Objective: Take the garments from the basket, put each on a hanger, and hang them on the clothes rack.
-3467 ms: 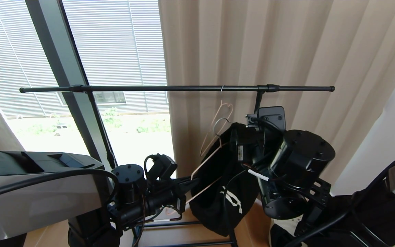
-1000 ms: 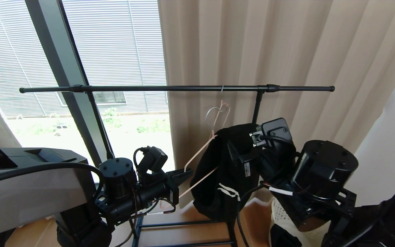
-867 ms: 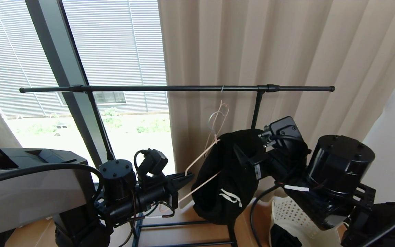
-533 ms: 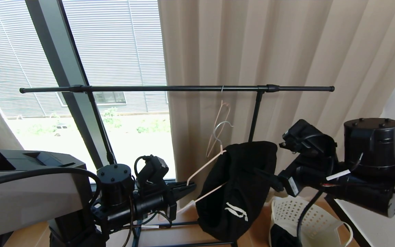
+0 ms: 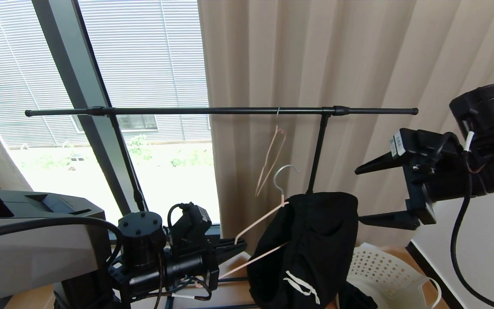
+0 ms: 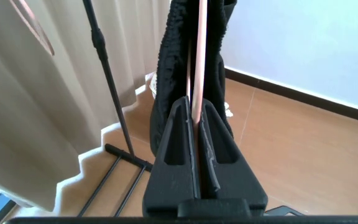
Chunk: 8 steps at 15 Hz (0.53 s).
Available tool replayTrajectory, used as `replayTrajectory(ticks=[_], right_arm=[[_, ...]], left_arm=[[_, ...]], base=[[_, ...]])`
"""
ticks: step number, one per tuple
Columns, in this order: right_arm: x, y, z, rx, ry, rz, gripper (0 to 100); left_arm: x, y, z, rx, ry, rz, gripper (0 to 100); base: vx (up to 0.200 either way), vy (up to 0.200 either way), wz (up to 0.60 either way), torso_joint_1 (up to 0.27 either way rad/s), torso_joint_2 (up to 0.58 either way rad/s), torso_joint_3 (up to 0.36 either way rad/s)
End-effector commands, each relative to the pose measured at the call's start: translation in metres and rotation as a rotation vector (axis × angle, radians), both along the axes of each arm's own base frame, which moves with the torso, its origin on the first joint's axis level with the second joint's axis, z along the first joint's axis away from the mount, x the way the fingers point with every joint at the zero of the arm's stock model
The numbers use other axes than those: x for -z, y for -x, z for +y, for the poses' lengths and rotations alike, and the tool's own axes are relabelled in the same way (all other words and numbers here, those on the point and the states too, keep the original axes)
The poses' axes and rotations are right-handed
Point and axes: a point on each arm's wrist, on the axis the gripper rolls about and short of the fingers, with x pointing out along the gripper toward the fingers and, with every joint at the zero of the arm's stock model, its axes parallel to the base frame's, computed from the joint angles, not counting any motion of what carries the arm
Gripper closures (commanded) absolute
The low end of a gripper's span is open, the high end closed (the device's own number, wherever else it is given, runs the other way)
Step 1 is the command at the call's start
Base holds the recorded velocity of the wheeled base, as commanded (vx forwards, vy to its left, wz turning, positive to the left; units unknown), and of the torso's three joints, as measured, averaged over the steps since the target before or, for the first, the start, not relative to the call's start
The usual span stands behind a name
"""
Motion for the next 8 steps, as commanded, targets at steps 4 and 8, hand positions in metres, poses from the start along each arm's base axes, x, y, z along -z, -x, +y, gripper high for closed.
replayTrajectory(ticks=[4, 8], right_arm=[[0.034, -0.043, -0.010, -0.083, -0.060, 0.146, 0], [0.050, -0.051, 0.004, -0.134, -0.116, 0.221, 0]], left_arm=[[-0.003, 0.008, -0.003, 0.043, -0.003, -0.009, 100], [-0.005, 0.015, -0.007, 0.067, -0.002, -0.009, 100]], base=[[0.000, 0.000, 0.00, 0.000, 0.00, 0.000], [0.000, 0.000, 0.00, 0.000, 0.00, 0.000]])
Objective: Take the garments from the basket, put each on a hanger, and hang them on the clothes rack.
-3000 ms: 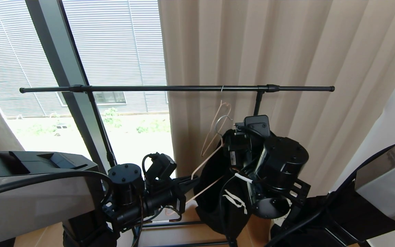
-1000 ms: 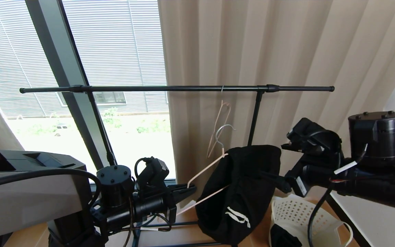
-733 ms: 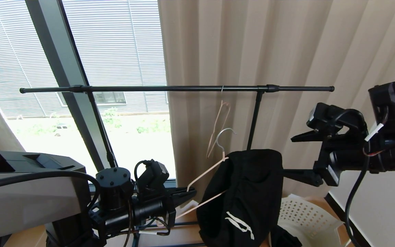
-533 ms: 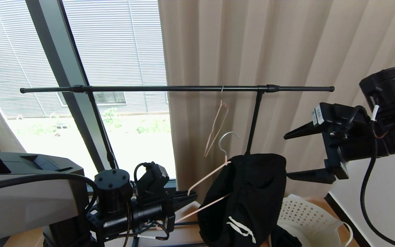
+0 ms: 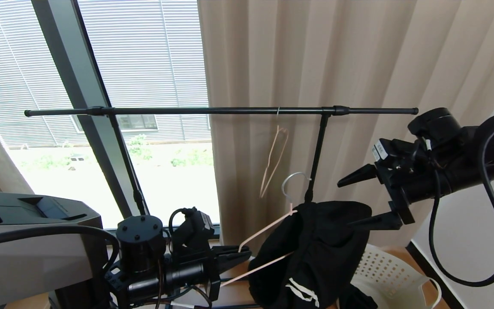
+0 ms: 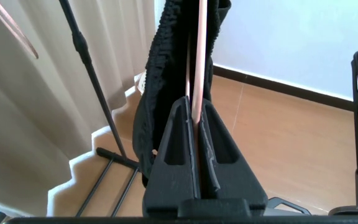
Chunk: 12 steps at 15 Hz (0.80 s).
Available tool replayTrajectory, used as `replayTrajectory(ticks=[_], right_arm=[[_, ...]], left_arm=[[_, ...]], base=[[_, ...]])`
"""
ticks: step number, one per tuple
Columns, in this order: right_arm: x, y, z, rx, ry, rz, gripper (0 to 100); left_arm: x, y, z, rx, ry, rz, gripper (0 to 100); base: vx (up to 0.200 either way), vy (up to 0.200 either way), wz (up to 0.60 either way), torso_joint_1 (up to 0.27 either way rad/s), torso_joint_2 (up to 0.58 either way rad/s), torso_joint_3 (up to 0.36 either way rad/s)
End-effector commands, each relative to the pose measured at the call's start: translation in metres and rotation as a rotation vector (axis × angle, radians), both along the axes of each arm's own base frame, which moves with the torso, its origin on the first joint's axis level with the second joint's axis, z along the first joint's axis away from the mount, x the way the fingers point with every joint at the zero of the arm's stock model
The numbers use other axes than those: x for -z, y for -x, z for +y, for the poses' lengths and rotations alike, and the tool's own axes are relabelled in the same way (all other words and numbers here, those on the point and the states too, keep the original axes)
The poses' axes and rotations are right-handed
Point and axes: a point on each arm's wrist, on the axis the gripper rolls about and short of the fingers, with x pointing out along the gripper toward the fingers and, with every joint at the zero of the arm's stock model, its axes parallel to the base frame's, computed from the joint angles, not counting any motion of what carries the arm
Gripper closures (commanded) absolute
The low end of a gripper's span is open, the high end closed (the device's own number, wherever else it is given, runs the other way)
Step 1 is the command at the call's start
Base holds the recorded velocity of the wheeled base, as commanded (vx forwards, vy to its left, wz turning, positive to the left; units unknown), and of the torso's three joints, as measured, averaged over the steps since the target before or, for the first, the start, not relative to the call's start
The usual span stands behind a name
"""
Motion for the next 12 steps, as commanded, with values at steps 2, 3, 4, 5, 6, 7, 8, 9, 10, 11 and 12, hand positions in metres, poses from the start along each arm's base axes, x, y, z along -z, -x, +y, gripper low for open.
replayTrajectory(ticks=[2, 3, 4, 5, 6, 7, 8, 9, 10, 11, 12], right_arm=[[0.023, -0.015, 0.011, -0.020, -0.002, 0.078, 0], [0.026, -0.017, 0.012, -0.023, -0.008, 0.087, 0], [0.028, -0.018, 0.012, -0.026, -0.013, 0.094, 0], [0.030, -0.018, 0.013, -0.029, -0.015, 0.104, 0], [0.031, -0.018, 0.014, -0.034, -0.015, 0.107, 0], [0.032, -0.017, 0.018, -0.044, -0.012, 0.110, 0], [0.032, -0.017, 0.018, -0.044, -0.012, 0.110, 0], [0.032, -0.017, 0.019, -0.048, -0.011, 0.113, 0], [0.032, -0.017, 0.020, -0.049, -0.010, 0.113, 0], [0.032, -0.017, 0.020, -0.049, -0.010, 0.113, 0], [0.033, -0.016, 0.020, -0.049, -0.010, 0.114, 0]], left_arm=[[-0.005, 0.007, -0.003, 0.021, 0.005, -0.009, 100], [-0.007, 0.009, -0.003, 0.025, 0.007, -0.011, 100], [-0.007, 0.009, -0.003, 0.025, 0.007, -0.011, 100], [-0.008, 0.010, -0.003, 0.028, 0.009, -0.015, 100], [-0.009, 0.011, -0.004, 0.031, 0.010, -0.016, 100], [-0.009, 0.011, -0.004, 0.033, 0.009, -0.015, 100], [-0.009, 0.012, -0.004, 0.033, 0.011, -0.018, 100], [-0.011, 0.012, -0.004, 0.033, 0.014, -0.023, 100], [-0.012, 0.012, -0.004, 0.033, 0.015, -0.024, 100], [-0.012, 0.012, -0.004, 0.033, 0.015, -0.024, 100], [-0.012, 0.012, -0.004, 0.033, 0.015, -0.024, 100]], base=[[0.000, 0.000, 0.00, 0.000, 0.00, 0.000], [0.000, 0.000, 0.00, 0.000, 0.00, 0.000], [0.000, 0.000, 0.00, 0.000, 0.00, 0.000], [0.000, 0.000, 0.00, 0.000, 0.00, 0.000], [0.000, 0.000, 0.00, 0.000, 0.00, 0.000], [0.000, 0.000, 0.00, 0.000, 0.00, 0.000], [0.000, 0.000, 0.00, 0.000, 0.00, 0.000], [0.000, 0.000, 0.00, 0.000, 0.00, 0.000], [0.000, 0.000, 0.00, 0.000, 0.00, 0.000], [0.000, 0.000, 0.00, 0.000, 0.00, 0.000], [0.000, 0.000, 0.00, 0.000, 0.00, 0.000]])
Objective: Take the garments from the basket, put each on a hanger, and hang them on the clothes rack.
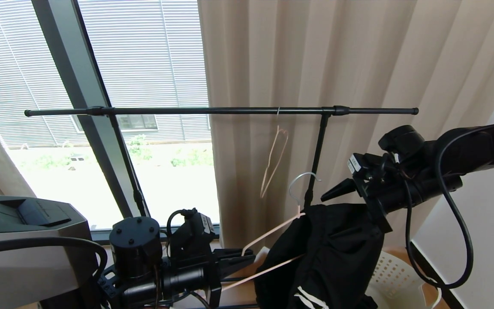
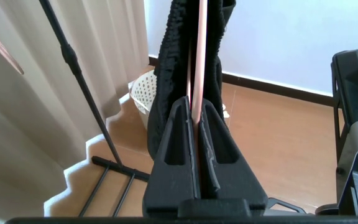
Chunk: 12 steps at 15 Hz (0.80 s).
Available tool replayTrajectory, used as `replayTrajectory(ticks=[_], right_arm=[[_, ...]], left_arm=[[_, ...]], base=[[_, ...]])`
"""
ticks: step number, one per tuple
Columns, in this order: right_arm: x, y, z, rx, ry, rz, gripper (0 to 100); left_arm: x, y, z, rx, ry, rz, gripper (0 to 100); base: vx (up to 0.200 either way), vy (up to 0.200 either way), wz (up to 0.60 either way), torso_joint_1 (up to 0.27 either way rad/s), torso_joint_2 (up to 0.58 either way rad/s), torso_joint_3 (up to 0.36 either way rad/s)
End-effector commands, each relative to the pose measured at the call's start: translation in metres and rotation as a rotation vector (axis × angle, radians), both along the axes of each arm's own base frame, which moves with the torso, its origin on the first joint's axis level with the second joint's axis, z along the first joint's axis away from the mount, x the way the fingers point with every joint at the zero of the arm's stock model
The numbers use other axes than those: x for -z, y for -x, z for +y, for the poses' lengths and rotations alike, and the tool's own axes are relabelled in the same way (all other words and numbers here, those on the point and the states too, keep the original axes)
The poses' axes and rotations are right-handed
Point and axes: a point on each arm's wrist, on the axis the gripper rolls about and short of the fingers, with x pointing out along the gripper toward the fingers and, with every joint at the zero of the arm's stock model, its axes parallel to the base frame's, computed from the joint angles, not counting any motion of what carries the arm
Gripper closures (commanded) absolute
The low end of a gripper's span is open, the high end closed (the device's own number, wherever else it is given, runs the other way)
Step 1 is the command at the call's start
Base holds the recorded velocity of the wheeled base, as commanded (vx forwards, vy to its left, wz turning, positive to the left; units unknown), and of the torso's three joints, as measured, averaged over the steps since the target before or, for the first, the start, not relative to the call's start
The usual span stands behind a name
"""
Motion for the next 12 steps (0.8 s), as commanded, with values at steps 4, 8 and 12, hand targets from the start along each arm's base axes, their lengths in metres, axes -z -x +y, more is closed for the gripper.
replayTrajectory(ticks=[4, 8, 12], right_arm=[[0.0020, -0.0001, 0.0007, -0.001, 0.005, 0.007, 100], [0.0024, 0.0000, 0.0007, -0.001, 0.007, 0.007, 100], [-0.0043, 0.0028, -0.0009, 0.002, 0.004, -0.013, 100]], left_arm=[[-0.0005, 0.0000, 0.0001, 0.000, 0.002, -0.002, 100], [0.0000, -0.0025, 0.0010, -0.008, 0.002, -0.004, 100], [0.0006, -0.0043, 0.0014, -0.010, -0.004, -0.020, 100]], base=[[0.000, 0.000, 0.00, 0.000, 0.00, 0.000], [0.000, 0.000, 0.00, 0.000, 0.00, 0.000], [0.000, 0.000, 0.00, 0.000, 0.00, 0.000]])
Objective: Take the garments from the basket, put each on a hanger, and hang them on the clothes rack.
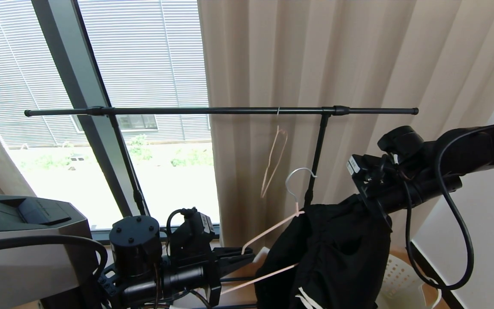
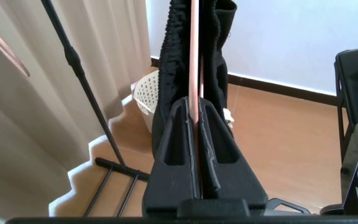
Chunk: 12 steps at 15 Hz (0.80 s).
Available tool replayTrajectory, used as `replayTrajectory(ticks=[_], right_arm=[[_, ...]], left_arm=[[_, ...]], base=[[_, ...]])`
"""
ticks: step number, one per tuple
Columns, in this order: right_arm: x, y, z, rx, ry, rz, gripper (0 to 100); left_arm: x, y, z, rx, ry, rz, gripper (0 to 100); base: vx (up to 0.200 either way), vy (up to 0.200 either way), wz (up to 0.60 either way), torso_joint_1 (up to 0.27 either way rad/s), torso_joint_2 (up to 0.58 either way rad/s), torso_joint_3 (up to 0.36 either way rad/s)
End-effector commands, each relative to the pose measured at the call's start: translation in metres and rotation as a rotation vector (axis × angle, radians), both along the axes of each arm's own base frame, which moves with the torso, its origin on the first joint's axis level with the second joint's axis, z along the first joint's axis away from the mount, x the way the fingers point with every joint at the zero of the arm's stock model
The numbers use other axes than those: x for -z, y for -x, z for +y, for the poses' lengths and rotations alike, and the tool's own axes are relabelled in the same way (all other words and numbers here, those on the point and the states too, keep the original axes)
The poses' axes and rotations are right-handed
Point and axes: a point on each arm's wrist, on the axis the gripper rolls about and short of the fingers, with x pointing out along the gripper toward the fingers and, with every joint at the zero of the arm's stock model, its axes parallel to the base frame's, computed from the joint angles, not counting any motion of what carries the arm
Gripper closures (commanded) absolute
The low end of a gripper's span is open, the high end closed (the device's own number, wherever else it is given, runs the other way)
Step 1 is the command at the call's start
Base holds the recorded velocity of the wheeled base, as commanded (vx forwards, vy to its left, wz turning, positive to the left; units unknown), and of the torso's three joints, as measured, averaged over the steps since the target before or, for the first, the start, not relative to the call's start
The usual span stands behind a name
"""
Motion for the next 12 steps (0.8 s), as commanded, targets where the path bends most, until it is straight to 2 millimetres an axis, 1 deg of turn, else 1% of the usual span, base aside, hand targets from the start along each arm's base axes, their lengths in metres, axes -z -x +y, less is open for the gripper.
replayTrajectory(ticks=[1, 2, 3, 6, 7, 8, 10, 11, 12], right_arm=[[-0.005, 0.002, -0.001, 0.001, -0.003, -0.014, 100], [-0.007, 0.003, -0.001, 0.001, -0.003, -0.018, 100], [-0.008, 0.004, -0.001, 0.001, -0.005, -0.021, 100], [-0.014, 0.007, -0.002, 0.003, -0.006, -0.040, 100], [-0.022, 0.009, -0.005, 0.014, -0.004, -0.070, 100], [-0.031, 0.011, -0.013, 0.043, 0.010, -0.105, 100], [-0.040, 0.015, -0.018, 0.080, 0.049, -0.144, 100], [-0.047, 0.017, -0.023, 0.118, 0.092, -0.176, 100], [-0.049, 0.016, -0.025, 0.139, 0.109, -0.193, 100]], left_arm=[[0.001, -0.002, 0.001, -0.006, 0.001, -0.001, 100], [0.001, -0.003, 0.000, -0.006, 0.001, -0.001, 100], [0.002, -0.003, 0.000, -0.006, -0.002, 0.001, 0], [0.001, -0.009, 0.001, -0.021, 0.009, -0.002, 0], [0.001, -0.014, 0.006, -0.046, 0.011, -0.004, 0], [0.001, -0.018, 0.011, -0.067, 0.012, -0.006, 0], [-0.001, -0.030, 0.021, -0.117, 0.021, -0.020, 0], [-0.004, -0.037, 0.030, -0.154, 0.038, -0.020, 0], [-0.006, -0.039, 0.031, -0.164, 0.048, -0.015, 0]], base=[[0.000, 0.000, 0.00, 0.000, 0.00, 0.000], [0.000, 0.000, 0.00, 0.000, 0.00, 0.000], [0.000, 0.000, 0.00, 0.000, 0.00, 0.000], [0.000, 0.000, 0.00, 0.000, 0.00, 0.000], [0.000, 0.000, 0.00, 0.000, 0.00, 0.000], [0.000, 0.000, 0.00, 0.000, 0.00, 0.000], [0.000, 0.000, 0.00, 0.000, 0.00, 0.000], [0.000, 0.000, 0.00, 0.000, 0.00, 0.000], [0.000, 0.000, 0.00, 0.000, 0.00, 0.000]])
